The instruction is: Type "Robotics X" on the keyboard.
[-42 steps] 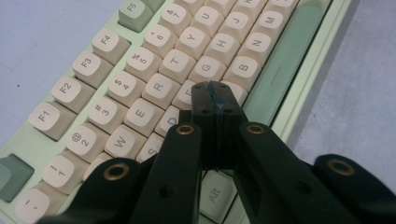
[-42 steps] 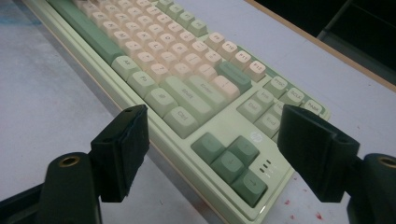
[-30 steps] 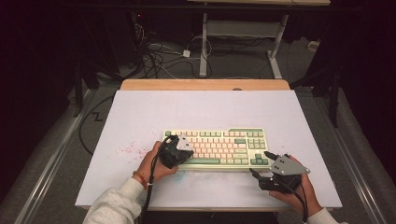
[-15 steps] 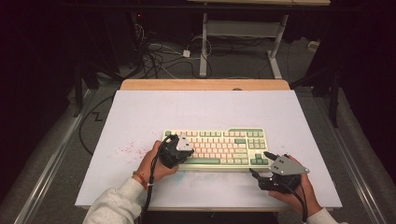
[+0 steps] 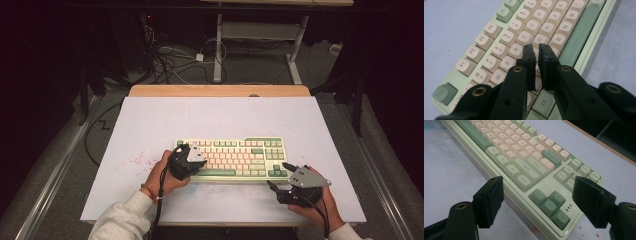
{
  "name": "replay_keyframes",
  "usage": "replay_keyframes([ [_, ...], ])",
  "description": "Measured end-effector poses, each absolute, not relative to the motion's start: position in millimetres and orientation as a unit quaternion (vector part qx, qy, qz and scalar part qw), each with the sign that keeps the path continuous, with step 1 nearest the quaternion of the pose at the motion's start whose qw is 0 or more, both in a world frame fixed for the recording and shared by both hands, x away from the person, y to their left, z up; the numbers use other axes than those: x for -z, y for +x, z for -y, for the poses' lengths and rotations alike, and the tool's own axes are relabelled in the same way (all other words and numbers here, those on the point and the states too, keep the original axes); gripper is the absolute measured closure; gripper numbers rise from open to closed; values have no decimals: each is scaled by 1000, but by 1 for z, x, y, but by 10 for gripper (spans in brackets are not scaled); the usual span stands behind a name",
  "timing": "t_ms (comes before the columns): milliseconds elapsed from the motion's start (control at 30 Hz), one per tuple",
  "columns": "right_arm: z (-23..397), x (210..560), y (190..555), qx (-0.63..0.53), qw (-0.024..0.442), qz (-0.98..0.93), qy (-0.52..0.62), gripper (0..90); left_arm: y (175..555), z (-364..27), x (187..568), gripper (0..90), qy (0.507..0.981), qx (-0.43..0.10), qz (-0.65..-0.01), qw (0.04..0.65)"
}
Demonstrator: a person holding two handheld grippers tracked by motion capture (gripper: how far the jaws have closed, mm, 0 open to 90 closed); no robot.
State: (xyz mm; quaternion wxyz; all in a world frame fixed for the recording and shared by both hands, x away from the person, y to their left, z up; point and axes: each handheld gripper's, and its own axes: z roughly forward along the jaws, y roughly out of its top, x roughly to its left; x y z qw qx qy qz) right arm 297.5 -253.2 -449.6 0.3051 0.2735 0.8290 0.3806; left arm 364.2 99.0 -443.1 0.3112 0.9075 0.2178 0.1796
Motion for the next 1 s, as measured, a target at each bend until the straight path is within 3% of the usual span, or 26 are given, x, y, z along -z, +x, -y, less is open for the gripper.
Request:
replay_keyframes([
  [233, 253, 449, 297, -382, 305, -829, 273, 255, 359, -106, 441, 700, 900, -197, -216, 324],
  [700, 252, 449, 297, -382, 303, -830, 272, 254, 341, -127, 439, 293, 877, -238, -222, 353],
  [1000, 251, 450, 297, -381, 303, -831, 271, 254, 331, -143, 448, 188, 873, -253, -228, 350],
])
